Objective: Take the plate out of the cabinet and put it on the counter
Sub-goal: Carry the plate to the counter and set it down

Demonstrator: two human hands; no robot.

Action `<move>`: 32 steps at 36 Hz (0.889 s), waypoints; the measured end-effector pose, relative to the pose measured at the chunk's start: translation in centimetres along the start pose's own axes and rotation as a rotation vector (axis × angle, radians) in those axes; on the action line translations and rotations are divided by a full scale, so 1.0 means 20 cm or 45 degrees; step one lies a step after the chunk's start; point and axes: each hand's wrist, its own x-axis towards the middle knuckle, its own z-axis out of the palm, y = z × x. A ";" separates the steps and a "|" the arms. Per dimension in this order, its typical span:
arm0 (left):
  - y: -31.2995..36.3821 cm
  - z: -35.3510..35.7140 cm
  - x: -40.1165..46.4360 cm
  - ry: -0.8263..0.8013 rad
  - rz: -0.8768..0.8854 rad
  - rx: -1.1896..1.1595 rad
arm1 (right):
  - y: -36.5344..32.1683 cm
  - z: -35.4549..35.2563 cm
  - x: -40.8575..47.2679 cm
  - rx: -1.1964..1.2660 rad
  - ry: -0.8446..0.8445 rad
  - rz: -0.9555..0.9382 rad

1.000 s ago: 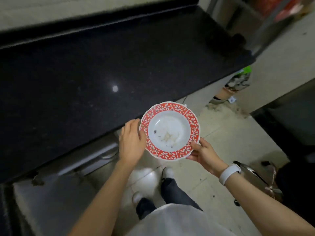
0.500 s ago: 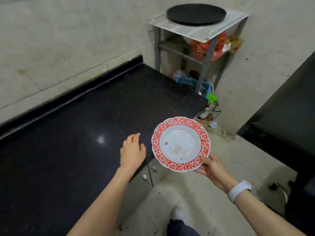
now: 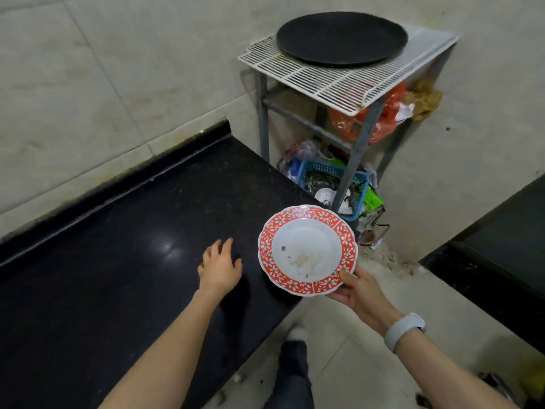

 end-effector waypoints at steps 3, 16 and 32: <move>0.00 -0.01 0.21 -0.049 -0.081 0.026 | -0.11 0.07 0.17 -0.023 -0.035 0.017; -0.12 0.05 0.59 -0.054 -0.310 0.068 | -0.46 0.51 0.87 -0.039 -0.210 0.170; -0.09 0.11 0.58 0.202 -0.382 0.133 | -0.63 1.00 1.43 -0.097 -0.374 0.221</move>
